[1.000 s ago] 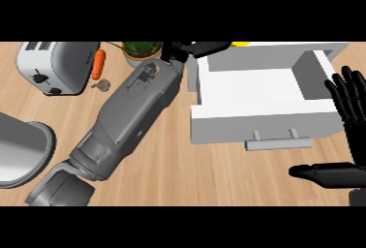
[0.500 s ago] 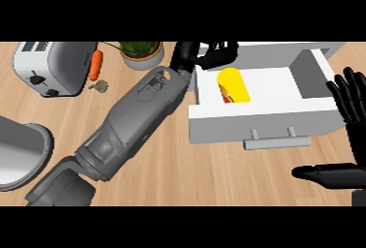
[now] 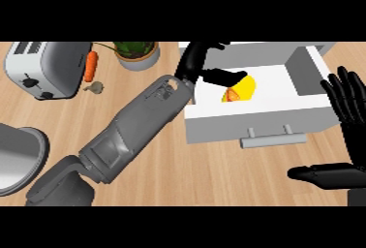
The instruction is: Pick up the cup, place it into the drawer and close the drawer
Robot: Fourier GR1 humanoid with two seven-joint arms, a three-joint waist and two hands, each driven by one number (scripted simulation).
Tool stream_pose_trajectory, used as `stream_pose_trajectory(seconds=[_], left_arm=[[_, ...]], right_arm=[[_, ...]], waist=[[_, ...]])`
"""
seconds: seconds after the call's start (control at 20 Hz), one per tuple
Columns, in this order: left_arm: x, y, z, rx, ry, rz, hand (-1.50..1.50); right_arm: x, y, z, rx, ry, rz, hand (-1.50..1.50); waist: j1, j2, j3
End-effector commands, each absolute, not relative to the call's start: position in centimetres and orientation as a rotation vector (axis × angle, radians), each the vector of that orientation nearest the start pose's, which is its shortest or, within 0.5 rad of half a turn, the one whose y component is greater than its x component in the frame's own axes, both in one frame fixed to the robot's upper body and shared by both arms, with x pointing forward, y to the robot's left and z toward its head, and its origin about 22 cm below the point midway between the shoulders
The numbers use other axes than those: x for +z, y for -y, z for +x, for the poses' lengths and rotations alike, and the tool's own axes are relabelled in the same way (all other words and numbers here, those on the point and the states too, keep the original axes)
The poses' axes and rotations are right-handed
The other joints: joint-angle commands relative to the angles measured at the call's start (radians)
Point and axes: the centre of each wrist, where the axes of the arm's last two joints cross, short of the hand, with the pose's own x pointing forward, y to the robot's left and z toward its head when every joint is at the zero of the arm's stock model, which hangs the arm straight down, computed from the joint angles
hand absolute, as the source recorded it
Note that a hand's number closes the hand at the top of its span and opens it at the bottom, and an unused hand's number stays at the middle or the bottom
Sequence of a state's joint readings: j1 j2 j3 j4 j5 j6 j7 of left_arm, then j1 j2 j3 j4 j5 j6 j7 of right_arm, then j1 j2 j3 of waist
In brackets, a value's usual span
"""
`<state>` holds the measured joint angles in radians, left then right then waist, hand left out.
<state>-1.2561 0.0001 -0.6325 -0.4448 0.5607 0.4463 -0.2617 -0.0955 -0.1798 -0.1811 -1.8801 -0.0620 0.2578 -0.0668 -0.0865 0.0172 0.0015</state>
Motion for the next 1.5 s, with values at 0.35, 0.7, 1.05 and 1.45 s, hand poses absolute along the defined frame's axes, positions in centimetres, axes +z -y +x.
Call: stream_pose_trajectory(seconds=[0.35, 0.7, 1.05, 1.45], left_arm=[[12.7, 0.3, 41.1, -0.349, 1.93, -0.041, -1.5], [12.8, -0.2, 41.3, -0.255, 1.973, -0.101, -1.5], [16.1, -3.3, 42.5, -0.171, 1.962, -0.156, -1.5], [16.9, -9.6, 42.3, -0.097, 1.953, -0.122, -1.5]], right_arm=[[11.6, 27.9, 24.7, 0.267, 2.029, 0.244, -1.5], [12.7, 29.2, 22.2, 0.479, 2.017, 0.162, 1.5], [14.0, 28.9, 22.0, 0.681, 1.92, 0.01, 1.5], [11.2, 27.3, 22.5, 0.739, 1.849, -0.195, 1.5]], waist=[[-0.003, 0.001, -0.001], [0.047, -0.012, -0.002], [0.093, -0.022, -0.002], [0.104, -0.021, -0.001]])
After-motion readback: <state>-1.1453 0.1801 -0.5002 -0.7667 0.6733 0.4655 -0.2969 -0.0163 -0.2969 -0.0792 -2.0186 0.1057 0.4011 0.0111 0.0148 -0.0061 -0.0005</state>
